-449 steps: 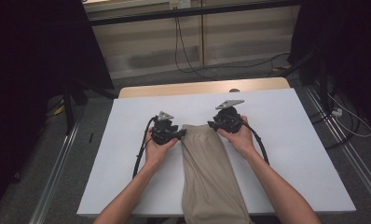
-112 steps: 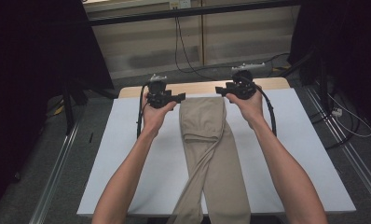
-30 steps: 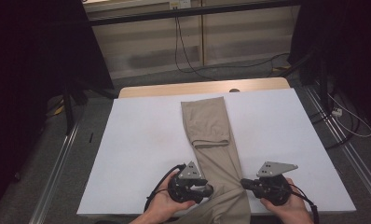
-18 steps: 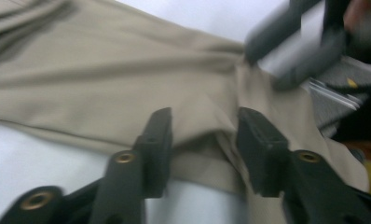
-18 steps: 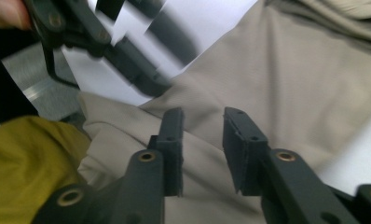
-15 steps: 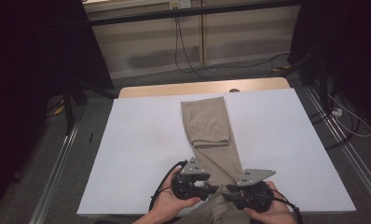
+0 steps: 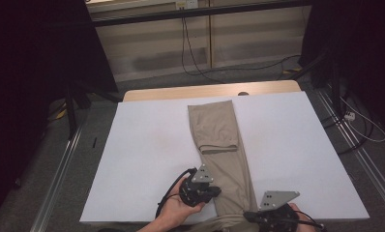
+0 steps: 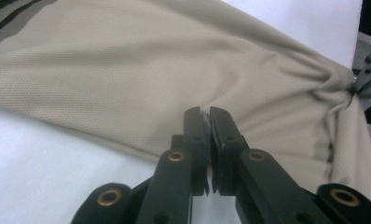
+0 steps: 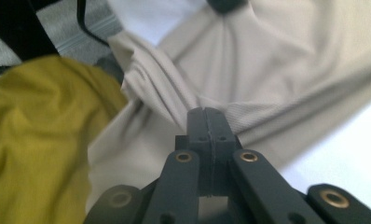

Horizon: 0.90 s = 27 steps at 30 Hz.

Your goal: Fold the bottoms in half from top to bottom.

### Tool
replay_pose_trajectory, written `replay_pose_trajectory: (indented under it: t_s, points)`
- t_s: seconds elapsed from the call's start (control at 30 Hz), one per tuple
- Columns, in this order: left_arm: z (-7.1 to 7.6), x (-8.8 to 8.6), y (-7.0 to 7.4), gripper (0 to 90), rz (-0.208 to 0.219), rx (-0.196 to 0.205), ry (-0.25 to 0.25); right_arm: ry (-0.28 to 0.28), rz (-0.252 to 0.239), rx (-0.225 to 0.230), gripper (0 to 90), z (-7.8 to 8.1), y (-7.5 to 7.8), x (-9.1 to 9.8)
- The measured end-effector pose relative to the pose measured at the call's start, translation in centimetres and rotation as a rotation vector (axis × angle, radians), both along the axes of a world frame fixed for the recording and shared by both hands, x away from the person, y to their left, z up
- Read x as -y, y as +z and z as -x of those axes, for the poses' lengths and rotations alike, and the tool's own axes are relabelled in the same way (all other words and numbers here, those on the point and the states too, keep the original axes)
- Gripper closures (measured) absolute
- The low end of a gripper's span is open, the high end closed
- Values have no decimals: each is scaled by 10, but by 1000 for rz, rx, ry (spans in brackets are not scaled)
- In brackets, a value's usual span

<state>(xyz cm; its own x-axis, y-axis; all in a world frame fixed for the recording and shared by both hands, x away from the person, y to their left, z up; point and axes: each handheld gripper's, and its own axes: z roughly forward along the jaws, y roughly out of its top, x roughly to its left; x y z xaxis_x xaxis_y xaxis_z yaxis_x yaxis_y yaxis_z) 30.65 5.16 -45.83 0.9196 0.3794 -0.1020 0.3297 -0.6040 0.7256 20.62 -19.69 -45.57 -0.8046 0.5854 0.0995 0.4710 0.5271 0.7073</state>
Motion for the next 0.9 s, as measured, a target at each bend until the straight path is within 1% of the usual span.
replay_pose_trajectory:
  t_s: [0.03, 0.07, 0.1, 0.17, 0.2, 0.23, 0.27, 0.3, 0.33, 0.37, 0.4, 0.43, 0.47, 0.5, 0.53, 0.57, 0.6, 0.63, 0.67, 0.7, 0.73, 0.77, 0.8, 0.83, 0.87, 0.9]
  points:
    - [0, -2, 0, 862, -3, -2, -5, -1, 9, -1, 900, 2, -1, 2]
    - [0, -3, -1, 860, 0, -10, 3, -8, 20, 3, 900, 5, -2, 5]
    - [0, -4, -1, 848, 5, -13, 5, -14, 20, -2, 900, 7, -2, 7]
    - [2, -5, 1, 788, 3, -22, 19, -29, 39, -7, 900, 9, -1, 8]
    - [3, -7, 3, 739, 10, -18, 29, -33, 40, -16, 900, 9, -1, 9]
    - [6, -8, 6, 660, 22, -13, 34, -40, 36, -20, 900, 9, -1, 11]
    - [8, -10, 9, 575, 31, -3, 23, -42, 34, -27, 900, 8, -1, 12]
    - [12, -11, 13, 534, 43, 31, 5, -46, 19, -23, 864, 6, -1, 12]
    - [15, -12, 17, 544, 51, 56, -12, -53, -11, -22, 824, 4, 1, 12]
    - [18, -12, 18, 556, 63, 59, -27, -50, -23, -17, 789, 2, 1, 11]
    - [22, -11, 19, 617, 79, 66, -62, -54, -26, -12, 738, 1, 2, 10]
    - [28, -9, 19, 702, 76, 74, -101, -62, -33, -11, 699, -2, 3, 9]
    - [31, -6, 18, 733, 70, 67, -125, -66, -43, -12, 680, -5, 4, 9]
    - [33, -2, 14, 748, 48, 72, -155, -76, -48, -6, 659, -8, 4, 9]
    - [35, 2, 9, 748, 31, 61, -167, -107, -42, 6, 629, -13, 5, 10]
    - [36, 6, 5, 723, -1, 62, -183, -125, -29, 12, 617, -17, 4, 11]
    - [37, 9, 2, 664, -21, 66, -188, -149, -17, 17, 604, -20, 4, 11]
    - [38, 11, -3, 632, -30, 60, -197, -167, -3, 21, 574, -22, 3, 10]
    - [39, 10, -4, 617, -30, 82, -209, -184, 15, 24, 535, -24, 2, 9]
    - [39, 10, -4, 617, -29, 78, -204, -198, 35, 24, 500, -25, 0, 8]
    - [40, 8, -4, 624, -38, 79, -204, -208, 50, 20, 477, -25, -2, 8]
    - [41, 6, -3, 665, -40, 79, -199, -211, 61, 16, 466, -24, -4, 8]
    - [42, 4, -3, 757, -39, 59, -196, -209, 55, 19, 468, -22, -5, 8]
    - [42, 1, -2, 851, -44, 41, -181, -212, 56, 15, 513, -21, -4, 8]
    - [43, 0, -3, 886, -38, 44, -169, -218, 61, 18, 586, -20, -4, 9]
    - [45, -1, -1, 896, -60, 50, -157, -216, 49, 6, 674, -18, -3, 9]
